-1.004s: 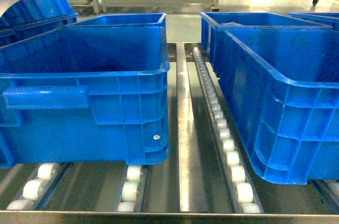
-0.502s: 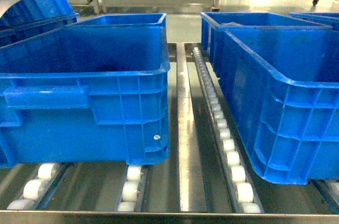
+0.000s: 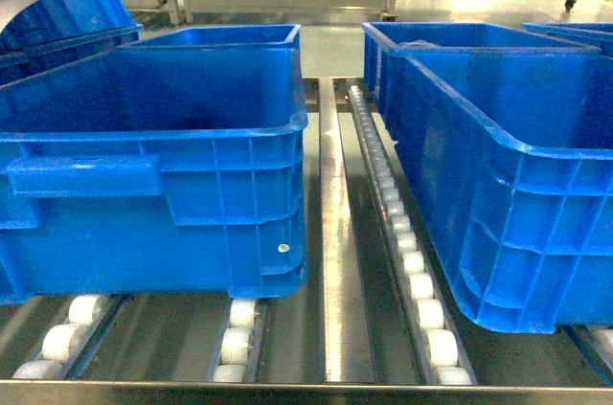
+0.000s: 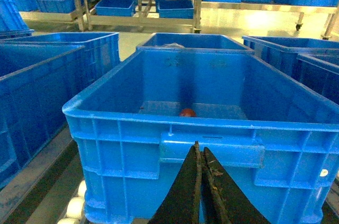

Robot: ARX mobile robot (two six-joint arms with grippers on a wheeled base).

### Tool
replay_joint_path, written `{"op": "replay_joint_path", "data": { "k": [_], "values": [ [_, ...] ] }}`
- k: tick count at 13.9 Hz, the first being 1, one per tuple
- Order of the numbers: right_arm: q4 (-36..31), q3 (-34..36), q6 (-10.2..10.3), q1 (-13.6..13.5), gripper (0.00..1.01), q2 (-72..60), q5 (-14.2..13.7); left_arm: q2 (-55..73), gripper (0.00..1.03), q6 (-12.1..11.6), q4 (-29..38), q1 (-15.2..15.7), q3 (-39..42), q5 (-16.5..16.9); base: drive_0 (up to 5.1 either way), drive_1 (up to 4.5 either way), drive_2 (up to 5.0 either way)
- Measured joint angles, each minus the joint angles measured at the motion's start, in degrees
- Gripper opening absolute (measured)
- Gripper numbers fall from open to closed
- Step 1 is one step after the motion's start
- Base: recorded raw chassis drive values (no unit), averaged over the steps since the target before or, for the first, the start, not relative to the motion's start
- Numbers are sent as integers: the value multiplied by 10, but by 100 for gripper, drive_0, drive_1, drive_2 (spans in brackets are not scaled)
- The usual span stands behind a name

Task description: Sort blue parts and orange caps into right shelf containers

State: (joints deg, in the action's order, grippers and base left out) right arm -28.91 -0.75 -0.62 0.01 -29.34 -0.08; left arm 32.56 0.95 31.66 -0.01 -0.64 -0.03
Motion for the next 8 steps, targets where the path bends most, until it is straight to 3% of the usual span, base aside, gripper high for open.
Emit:
{"op": "replay_joint_path", "data": {
  "k": [5, 8],
  "values": [
    [102, 0, 0, 0, 2, 106, 0, -117, 2, 0, -110, 0, 0, 0, 0, 0, 0],
    [128, 0, 0, 0, 2, 135, 0, -149, 2, 0, -139, 0, 0, 0, 0, 0, 0]
  ]
}}
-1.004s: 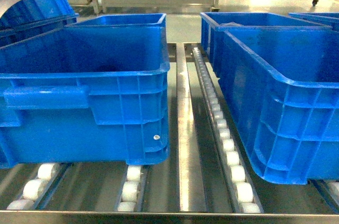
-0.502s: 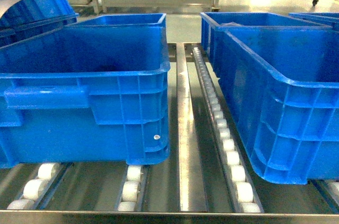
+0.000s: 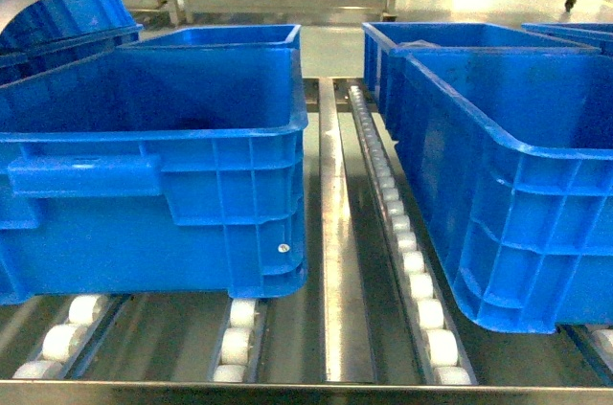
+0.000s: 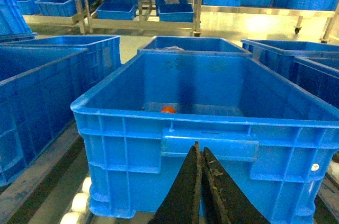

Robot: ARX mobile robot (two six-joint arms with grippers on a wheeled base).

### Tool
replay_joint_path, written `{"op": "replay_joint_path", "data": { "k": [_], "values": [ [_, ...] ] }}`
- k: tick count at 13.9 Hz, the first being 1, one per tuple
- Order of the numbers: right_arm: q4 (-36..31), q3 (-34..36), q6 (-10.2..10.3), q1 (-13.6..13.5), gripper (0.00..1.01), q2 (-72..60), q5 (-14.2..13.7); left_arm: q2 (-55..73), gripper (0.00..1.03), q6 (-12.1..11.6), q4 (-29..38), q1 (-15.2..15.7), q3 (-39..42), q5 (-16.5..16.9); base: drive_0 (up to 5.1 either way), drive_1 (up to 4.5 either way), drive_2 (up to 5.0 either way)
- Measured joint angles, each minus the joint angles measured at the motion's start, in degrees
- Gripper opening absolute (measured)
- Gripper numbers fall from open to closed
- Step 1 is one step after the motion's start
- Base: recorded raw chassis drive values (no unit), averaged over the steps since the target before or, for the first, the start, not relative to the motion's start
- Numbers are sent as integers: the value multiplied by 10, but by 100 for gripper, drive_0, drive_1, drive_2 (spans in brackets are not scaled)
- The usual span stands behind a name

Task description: Sort blue parts and orange caps into right shelf containers

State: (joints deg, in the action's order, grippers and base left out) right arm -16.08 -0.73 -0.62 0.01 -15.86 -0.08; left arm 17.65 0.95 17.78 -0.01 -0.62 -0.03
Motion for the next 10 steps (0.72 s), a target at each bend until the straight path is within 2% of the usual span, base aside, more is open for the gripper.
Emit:
{"op": "replay_joint_path", "data": {
  "k": [5, 6, 7, 10],
  "values": [
    [60, 0, 0, 0, 2, 59, 0, -66, 2, 0, -66, 0, 0, 0, 0, 0, 0],
    [114, 0, 0, 0, 2, 92, 0, -75, 2, 0, -75, 0, 0, 0, 0, 0, 0],
    [160, -1, 1, 0, 2, 156, 0, -167, 2, -1, -184, 0, 0, 0, 0, 0, 0],
    [164, 0, 2, 0, 2, 156, 1, -170, 2, -2, -178, 0, 0, 0, 0, 0, 0]
  ]
}}
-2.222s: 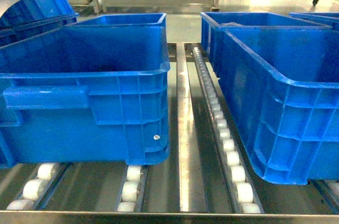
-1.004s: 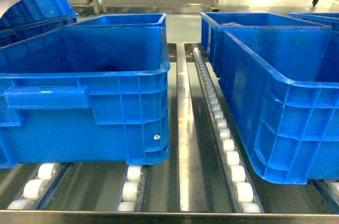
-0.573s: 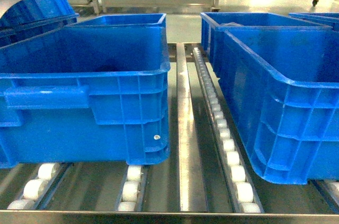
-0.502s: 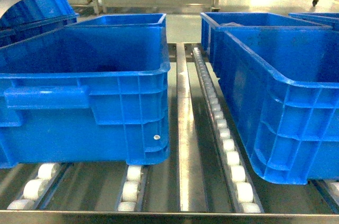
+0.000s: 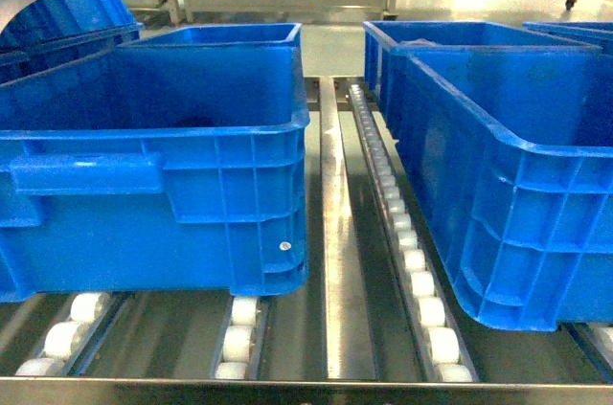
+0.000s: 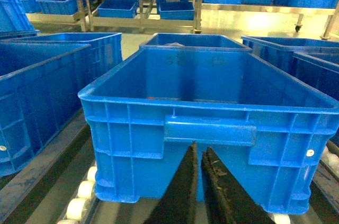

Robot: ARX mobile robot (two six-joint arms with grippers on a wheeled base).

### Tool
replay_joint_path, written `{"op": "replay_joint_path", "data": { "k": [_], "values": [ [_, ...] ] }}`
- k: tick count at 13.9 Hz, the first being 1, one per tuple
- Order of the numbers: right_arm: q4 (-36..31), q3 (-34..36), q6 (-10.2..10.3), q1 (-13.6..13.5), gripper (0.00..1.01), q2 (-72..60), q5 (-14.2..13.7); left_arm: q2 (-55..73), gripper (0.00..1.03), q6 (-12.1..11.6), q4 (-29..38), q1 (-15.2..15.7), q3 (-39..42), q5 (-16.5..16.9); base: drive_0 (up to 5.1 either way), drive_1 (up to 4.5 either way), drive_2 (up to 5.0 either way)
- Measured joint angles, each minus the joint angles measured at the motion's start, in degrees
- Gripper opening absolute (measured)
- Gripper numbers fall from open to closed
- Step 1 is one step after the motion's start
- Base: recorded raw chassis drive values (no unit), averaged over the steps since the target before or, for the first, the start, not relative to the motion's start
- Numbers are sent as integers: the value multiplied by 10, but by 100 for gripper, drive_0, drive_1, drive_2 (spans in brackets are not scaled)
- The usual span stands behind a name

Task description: Sort blue parts and orange caps into right shelf containers

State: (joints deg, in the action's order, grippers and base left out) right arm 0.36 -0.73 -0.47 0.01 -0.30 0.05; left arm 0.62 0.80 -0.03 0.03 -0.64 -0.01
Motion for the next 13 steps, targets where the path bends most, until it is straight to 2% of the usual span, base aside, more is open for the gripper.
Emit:
{"op": "replay_joint_path", "data": {
  "k": [1, 7, 8, 13],
  "values": [
    [-1, 0, 0, 0, 15, 0, 0, 0, 12, 0, -2, 0, 0, 0, 0, 0, 0],
    [-1, 0, 0, 0, 97, 0, 0, 0, 93, 0, -2, 0, 0, 0, 0, 0, 0],
    [-1, 0, 0, 0, 98, 0, 0, 0, 100, -1, -2, 0, 0, 0, 0, 0, 0],
    [-1, 0, 0, 0, 98, 0, 0, 0, 98, -2, -2, 0, 0, 0, 0, 0, 0]
  ]
}}
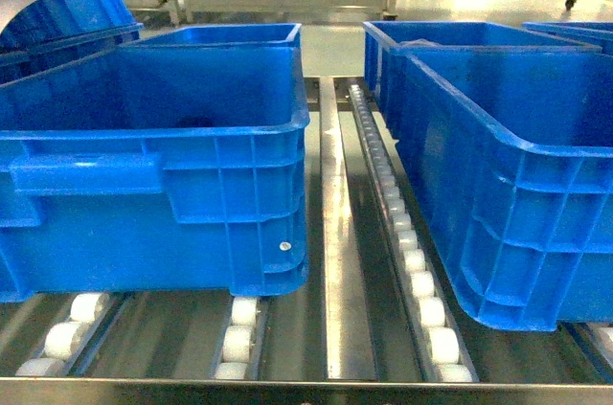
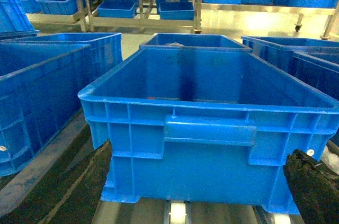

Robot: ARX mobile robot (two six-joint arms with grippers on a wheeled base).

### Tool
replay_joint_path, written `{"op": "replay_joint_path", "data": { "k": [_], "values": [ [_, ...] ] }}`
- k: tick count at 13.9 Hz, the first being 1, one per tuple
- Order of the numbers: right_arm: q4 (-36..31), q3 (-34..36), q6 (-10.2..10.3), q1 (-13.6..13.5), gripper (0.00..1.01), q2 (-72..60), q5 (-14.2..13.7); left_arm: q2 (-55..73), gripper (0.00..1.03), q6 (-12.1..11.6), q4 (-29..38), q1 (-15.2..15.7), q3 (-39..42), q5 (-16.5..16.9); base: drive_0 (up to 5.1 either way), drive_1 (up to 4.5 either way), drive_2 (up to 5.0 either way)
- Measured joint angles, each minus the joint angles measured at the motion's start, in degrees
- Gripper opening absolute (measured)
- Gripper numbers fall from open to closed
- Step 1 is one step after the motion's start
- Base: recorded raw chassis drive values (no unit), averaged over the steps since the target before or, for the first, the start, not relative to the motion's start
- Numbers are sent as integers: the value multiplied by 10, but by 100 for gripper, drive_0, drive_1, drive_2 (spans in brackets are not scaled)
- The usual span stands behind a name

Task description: Sort blue parts and orange caps into right shelf containers

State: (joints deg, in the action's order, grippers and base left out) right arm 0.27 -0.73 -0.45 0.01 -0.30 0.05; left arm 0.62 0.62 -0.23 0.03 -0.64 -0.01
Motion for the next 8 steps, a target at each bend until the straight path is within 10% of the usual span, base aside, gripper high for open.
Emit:
{"op": "replay_joint_path", "data": {
  "k": [8],
  "values": [
    [0, 0, 0, 0, 98, 0, 0, 0, 98, 0, 0, 0, 0, 0, 0, 0, 0]
  ]
}}
